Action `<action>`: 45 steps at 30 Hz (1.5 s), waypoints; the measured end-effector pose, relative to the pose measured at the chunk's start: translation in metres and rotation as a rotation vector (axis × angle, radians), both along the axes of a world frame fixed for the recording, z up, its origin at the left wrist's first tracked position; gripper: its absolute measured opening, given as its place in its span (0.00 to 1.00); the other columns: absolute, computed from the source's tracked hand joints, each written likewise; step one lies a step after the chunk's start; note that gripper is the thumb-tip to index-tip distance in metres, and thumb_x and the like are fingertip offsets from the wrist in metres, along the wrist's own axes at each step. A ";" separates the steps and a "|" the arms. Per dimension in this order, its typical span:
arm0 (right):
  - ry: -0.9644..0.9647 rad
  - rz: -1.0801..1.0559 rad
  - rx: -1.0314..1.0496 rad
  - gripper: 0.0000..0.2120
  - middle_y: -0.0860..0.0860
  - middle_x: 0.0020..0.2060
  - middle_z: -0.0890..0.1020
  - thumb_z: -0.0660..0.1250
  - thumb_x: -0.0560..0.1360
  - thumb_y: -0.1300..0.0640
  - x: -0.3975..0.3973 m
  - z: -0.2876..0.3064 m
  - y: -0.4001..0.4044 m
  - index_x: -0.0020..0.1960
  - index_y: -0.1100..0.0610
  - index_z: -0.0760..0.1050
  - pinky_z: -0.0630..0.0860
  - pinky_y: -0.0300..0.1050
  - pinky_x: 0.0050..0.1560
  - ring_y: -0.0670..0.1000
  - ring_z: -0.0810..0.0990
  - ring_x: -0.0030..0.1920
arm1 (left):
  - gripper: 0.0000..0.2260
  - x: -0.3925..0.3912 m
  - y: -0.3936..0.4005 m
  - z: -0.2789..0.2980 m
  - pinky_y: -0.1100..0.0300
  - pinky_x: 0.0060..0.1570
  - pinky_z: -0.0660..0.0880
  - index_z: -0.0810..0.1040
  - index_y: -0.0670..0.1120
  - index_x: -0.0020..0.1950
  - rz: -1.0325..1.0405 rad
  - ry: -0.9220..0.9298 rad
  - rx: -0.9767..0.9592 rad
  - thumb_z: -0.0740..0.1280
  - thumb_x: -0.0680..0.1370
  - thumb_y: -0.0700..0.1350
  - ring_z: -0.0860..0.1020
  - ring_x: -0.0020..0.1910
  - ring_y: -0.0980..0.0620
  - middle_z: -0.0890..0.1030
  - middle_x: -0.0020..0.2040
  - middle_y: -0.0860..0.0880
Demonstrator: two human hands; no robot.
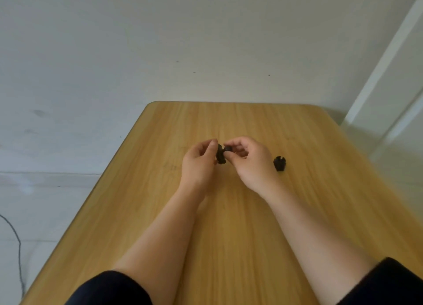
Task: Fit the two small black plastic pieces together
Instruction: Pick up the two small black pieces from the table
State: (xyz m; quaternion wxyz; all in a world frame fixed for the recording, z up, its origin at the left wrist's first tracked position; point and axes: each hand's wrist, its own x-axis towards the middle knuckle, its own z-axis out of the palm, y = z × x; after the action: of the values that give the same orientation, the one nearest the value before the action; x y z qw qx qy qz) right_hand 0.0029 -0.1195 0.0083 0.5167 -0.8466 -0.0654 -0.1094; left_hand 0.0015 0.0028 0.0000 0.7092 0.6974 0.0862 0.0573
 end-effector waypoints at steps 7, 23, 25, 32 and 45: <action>-0.027 -0.005 0.022 0.12 0.41 0.44 0.81 0.71 0.73 0.57 -0.004 0.008 -0.016 0.55 0.48 0.79 0.72 0.28 0.37 0.38 0.79 0.40 | 0.09 0.002 0.001 0.004 0.65 0.37 0.75 0.81 0.42 0.53 -0.191 0.065 -0.312 0.68 0.76 0.44 0.81 0.40 0.54 0.85 0.43 0.48; -0.062 -0.104 -0.762 0.17 0.44 0.53 0.79 0.68 0.72 0.43 0.000 -0.010 -0.043 0.57 0.49 0.77 0.56 0.46 0.52 0.53 0.64 0.62 | 0.06 0.009 0.008 -0.001 0.65 0.35 0.77 0.80 0.43 0.42 -0.072 0.139 -0.537 0.74 0.70 0.44 0.79 0.31 0.58 0.82 0.34 0.49; -0.114 -0.097 -0.698 0.14 0.41 0.46 0.76 0.70 0.71 0.45 0.001 -0.011 -0.043 0.55 0.48 0.77 0.57 0.44 0.53 0.51 0.67 0.61 | 0.06 0.009 0.009 -0.001 0.65 0.36 0.77 0.80 0.44 0.42 -0.087 0.131 -0.531 0.74 0.70 0.44 0.79 0.32 0.57 0.82 0.34 0.50; -0.209 0.051 -0.172 0.15 0.44 0.48 0.79 0.74 0.69 0.60 -0.001 -0.007 -0.035 0.54 0.51 0.77 0.76 0.37 0.52 0.41 0.80 0.49 | 0.08 0.005 0.009 -0.002 0.66 0.36 0.76 0.84 0.48 0.39 -0.186 0.036 -0.460 0.75 0.61 0.46 0.80 0.35 0.58 0.84 0.35 0.52; -0.155 0.153 0.198 0.21 0.45 0.41 0.84 0.80 0.61 0.60 -0.002 0.002 -0.035 0.45 0.44 0.74 0.80 0.40 0.45 0.45 0.84 0.44 | 0.13 0.004 0.009 -0.002 0.64 0.40 0.77 0.83 0.45 0.43 -0.350 -0.030 -0.423 0.76 0.60 0.45 0.81 0.37 0.55 0.84 0.38 0.50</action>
State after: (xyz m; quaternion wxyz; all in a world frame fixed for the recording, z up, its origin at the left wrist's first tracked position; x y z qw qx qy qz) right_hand 0.0013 -0.1547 0.0107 0.5980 -0.7730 -0.1586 -0.1406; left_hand 0.0055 0.0121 -0.0017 0.8394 0.5372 -0.0360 -0.0748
